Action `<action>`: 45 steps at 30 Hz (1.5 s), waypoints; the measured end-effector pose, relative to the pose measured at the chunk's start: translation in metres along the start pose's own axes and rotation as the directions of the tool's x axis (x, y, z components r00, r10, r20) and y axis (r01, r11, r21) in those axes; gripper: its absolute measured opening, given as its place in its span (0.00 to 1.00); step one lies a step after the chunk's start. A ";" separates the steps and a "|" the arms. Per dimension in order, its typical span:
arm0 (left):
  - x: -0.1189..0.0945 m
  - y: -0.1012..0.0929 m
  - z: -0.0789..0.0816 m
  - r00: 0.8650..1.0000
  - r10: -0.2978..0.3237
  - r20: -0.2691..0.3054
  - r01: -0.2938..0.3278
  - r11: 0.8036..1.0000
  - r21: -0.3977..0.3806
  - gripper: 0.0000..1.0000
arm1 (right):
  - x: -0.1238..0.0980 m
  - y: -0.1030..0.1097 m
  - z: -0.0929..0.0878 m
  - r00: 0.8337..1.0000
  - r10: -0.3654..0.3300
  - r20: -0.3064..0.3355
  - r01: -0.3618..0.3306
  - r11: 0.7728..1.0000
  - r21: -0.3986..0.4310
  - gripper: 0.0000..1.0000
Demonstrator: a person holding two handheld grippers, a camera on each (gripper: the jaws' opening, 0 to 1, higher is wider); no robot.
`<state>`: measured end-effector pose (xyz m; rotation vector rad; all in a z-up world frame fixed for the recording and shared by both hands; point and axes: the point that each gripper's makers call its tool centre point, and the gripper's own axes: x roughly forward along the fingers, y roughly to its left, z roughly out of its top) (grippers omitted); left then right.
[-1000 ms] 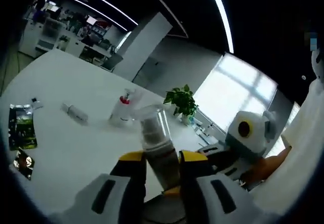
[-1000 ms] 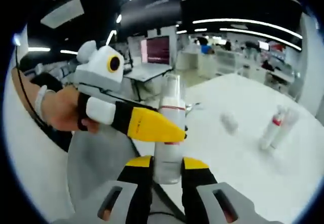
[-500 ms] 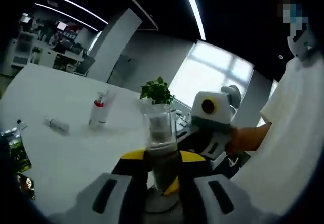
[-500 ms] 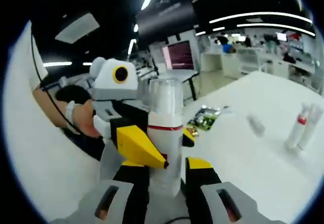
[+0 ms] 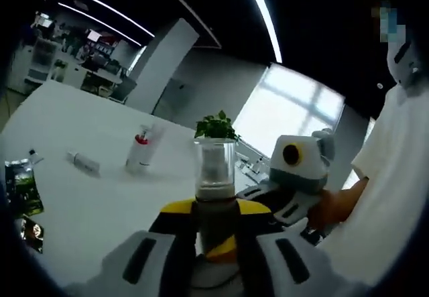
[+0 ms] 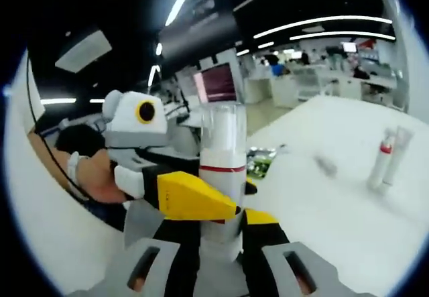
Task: Arrange the skincare products in the storage area until every visible bottle or jar stands upright without overlapping.
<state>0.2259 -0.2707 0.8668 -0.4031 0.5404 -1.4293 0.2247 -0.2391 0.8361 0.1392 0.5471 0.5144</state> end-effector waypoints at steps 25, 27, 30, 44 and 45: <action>-0.009 0.023 -0.057 0.930 0.260 -0.259 -0.149 0.912 0.381 0.15 | -0.018 -0.004 0.008 0.990 0.121 0.077 -0.134 0.971 0.199 0.29; -0.003 0.016 -0.060 0.930 0.261 -0.260 -0.140 0.903 0.406 0.15 | -0.016 -0.008 0.002 0.992 0.113 0.052 -0.123 0.958 0.259 0.24; -0.003 0.018 -0.065 0.920 0.285 -0.268 -0.163 0.903 0.398 0.15 | -0.014 -0.006 -0.003 0.991 0.127 0.029 -0.130 0.951 0.282 0.21; -0.001 0.023 -0.068 0.911 0.297 -0.286 -0.160 0.895 0.417 0.15 | -0.003 -0.007 -0.012 0.998 0.051 -0.033 -0.041 0.966 0.255 0.20; -0.001 0.024 -0.068 0.911 0.298 -0.286 -0.163 0.896 0.414 0.15 | -0.002 -0.008 -0.012 0.998 0.048 -0.031 -0.039 0.965 0.258 0.20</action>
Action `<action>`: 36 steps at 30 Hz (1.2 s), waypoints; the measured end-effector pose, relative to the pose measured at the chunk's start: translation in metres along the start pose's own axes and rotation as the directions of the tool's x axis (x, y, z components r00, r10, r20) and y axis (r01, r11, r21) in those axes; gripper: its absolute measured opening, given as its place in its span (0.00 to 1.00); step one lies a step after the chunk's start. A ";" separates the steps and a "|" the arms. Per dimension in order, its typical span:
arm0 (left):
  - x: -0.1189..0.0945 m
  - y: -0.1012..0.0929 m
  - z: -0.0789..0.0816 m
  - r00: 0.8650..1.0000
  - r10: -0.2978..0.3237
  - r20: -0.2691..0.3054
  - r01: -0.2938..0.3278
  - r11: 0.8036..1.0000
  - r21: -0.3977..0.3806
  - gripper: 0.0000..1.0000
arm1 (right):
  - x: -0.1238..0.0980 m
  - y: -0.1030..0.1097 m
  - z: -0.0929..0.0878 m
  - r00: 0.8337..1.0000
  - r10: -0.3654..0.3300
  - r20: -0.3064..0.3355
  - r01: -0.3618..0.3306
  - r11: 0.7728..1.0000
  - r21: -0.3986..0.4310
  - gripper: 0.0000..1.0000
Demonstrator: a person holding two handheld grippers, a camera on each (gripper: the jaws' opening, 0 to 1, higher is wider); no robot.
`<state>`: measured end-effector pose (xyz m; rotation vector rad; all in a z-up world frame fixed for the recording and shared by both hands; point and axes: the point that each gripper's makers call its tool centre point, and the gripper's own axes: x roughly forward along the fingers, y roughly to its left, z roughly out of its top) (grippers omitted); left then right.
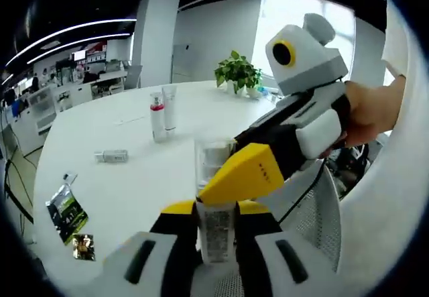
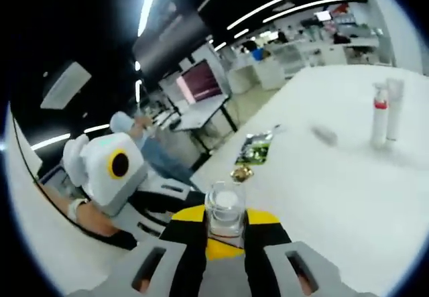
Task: Arrange the skincare products in the storage area until every visible bottle or jar stands upright without overlapping.
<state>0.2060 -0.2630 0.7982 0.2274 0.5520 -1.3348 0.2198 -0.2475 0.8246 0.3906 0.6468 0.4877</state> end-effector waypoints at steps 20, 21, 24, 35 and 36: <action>0.004 0.024 0.007 1.000 -0.003 0.028 0.003 1.000 -0.005 0.16 | 0.013 -0.014 0.005 0.999 0.019 -0.028 -0.020 1.000 -0.022 0.14; 0.005 0.024 0.008 0.999 -0.004 0.039 0.004 1.000 0.004 0.16 | 0.012 -0.014 0.005 0.999 0.021 -0.026 -0.021 1.000 -0.018 0.14; 0.006 0.022 0.010 0.999 -0.002 0.051 -0.001 0.998 0.056 0.16 | 0.010 -0.015 0.005 1.000 0.018 -0.008 -0.019 0.999 -0.028 0.13; 0.007 0.026 -0.012 1.000 0.005 0.013 -0.006 1.000 0.030 0.25 | -0.005 -0.014 0.013 0.998 0.039 0.042 -0.038 0.999 -0.023 0.00; 0.010 0.019 -0.008 0.998 -0.028 0.055 0.022 0.995 0.102 0.19 | 0.004 -0.008 0.003 0.996 0.091 -0.002 -0.091 0.996 -0.005 0.00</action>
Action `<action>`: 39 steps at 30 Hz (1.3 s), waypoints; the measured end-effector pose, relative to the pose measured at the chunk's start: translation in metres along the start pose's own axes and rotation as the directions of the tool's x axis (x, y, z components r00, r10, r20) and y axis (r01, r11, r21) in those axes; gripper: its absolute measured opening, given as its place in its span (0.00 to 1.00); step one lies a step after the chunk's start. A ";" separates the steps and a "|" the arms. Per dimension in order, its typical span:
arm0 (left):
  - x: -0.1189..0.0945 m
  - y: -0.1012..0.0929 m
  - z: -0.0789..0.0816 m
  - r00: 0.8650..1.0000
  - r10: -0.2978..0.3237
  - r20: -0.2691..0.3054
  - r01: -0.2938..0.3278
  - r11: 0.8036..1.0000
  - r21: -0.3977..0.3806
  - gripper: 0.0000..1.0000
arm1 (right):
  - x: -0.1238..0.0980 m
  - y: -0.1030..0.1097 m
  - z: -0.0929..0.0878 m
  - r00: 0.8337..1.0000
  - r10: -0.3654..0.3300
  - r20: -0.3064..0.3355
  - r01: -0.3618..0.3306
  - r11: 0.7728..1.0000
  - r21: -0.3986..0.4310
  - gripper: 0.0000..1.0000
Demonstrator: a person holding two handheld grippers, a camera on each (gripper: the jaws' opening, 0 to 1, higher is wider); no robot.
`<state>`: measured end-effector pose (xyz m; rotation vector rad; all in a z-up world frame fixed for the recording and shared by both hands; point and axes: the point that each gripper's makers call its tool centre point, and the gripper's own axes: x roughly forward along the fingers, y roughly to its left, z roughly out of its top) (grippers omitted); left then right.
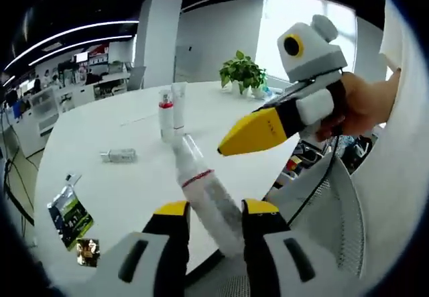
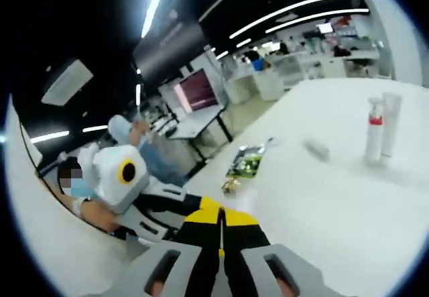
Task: Arrange the skincare products in the storage area until every visible bottle or jar stands upright without overlapping.
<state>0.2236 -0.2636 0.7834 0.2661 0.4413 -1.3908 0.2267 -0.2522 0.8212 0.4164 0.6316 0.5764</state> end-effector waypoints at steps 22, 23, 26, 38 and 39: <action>0.044 0.027 -0.082 0.946 -0.025 -0.324 -0.050 0.974 -0.221 0.06 | -0.065 -0.100 -0.030 0.948 -0.315 0.043 0.307 0.943 0.131 0.00; 0.045 0.028 -0.082 0.945 -0.018 -0.326 -0.057 0.974 -0.218 0.10 | -0.064 -0.100 -0.029 0.949 -0.313 0.043 0.305 0.943 0.135 0.00; 0.044 0.039 -0.083 0.942 0.039 -0.334 -0.097 0.982 -0.160 0.20 | -0.062 -0.100 -0.029 0.949 -0.313 0.042 0.305 0.943 0.129 0.00; 0.033 0.095 -0.103 0.904 0.169 -0.394 -0.206 0.977 -0.053 0.44 | -0.066 -0.103 -0.025 0.945 -0.321 0.055 0.310 0.939 0.148 0.00; 0.032 0.098 -0.107 0.898 0.172 -0.406 -0.207 0.977 -0.044 0.45 | -0.066 -0.103 -0.026 0.945 -0.322 0.052 0.312 0.938 0.150 0.00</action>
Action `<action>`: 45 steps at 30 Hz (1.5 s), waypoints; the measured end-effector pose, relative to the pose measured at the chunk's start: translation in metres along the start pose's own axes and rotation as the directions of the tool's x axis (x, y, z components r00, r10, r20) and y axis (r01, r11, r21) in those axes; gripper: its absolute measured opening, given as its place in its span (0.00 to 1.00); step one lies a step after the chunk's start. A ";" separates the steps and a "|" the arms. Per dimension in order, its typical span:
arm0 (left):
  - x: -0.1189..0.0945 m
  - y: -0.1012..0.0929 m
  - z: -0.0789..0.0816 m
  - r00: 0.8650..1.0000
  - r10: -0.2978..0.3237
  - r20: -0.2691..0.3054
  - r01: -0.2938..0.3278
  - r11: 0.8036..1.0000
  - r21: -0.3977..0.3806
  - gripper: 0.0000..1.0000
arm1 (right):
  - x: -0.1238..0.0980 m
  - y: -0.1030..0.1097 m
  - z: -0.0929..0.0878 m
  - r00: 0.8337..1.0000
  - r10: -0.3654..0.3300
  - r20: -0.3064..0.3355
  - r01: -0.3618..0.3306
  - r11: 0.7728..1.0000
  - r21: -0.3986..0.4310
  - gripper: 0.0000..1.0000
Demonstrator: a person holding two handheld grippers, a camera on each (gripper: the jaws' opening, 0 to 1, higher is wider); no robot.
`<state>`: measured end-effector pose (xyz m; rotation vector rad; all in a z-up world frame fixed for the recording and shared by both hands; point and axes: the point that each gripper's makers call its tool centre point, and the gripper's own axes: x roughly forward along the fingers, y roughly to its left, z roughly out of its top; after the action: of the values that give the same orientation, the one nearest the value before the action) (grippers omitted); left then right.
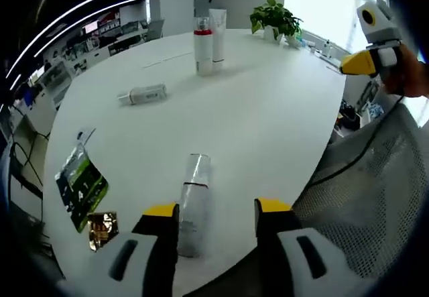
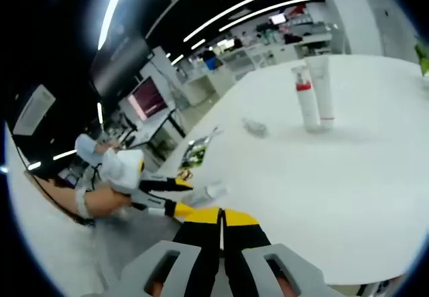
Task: Arrange the skincare products in the storage area until every visible bottle or jar stands upright without overlapping.
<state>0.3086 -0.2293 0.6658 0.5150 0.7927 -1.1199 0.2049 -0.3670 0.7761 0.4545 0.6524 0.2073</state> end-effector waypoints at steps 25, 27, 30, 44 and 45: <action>0.016 0.004 -0.011 0.993 -0.115 -0.039 0.105 0.973 -0.207 0.18 | -0.024 0.003 -0.001 0.999 -0.020 0.029 0.020 0.999 0.025 0.00; 0.007 -0.003 0.006 0.989 -0.146 0.030 0.149 0.953 -0.264 0.18 | -0.021 0.011 0.005 0.999 -0.001 0.034 0.000 1.000 0.012 0.00; -0.007 -0.018 0.037 0.963 -0.204 0.175 0.258 0.884 -0.390 0.18 | -0.012 0.022 0.009 0.999 0.042 0.026 -0.042 0.999 -0.007 0.00; -0.111 -0.069 0.133 0.634 -0.354 0.688 0.762 0.440 -0.476 0.18 | 0.015 0.066 0.053 0.920 0.331 0.209 -0.370 0.910 0.188 0.28; -0.117 -0.071 0.136 0.606 -0.355 0.712 0.784 0.416 -0.460 0.18 | 0.015 0.070 0.058 0.905 0.355 0.232 -0.404 0.890 0.212 0.30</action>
<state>0.2583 -0.2841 0.8436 -0.8752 0.8890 -1.3630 0.2495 -0.3203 0.8413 0.8438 0.3982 0.4514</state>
